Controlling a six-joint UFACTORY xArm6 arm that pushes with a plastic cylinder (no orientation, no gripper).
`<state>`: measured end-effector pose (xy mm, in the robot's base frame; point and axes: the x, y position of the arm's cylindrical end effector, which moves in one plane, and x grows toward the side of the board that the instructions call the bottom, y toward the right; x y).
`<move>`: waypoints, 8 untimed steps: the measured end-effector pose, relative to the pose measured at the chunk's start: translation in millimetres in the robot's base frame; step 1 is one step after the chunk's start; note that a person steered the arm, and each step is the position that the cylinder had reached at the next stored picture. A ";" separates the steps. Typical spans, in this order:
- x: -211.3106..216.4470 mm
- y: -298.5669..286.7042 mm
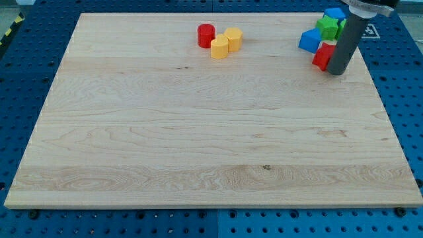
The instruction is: Push the red star into green star and blur triangle
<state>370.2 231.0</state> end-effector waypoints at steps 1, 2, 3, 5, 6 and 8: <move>-9.9 0.0; -20.2 0.0; -32.3 0.0; -54.1 0.0; -59.8 0.0; -48.5 -8.8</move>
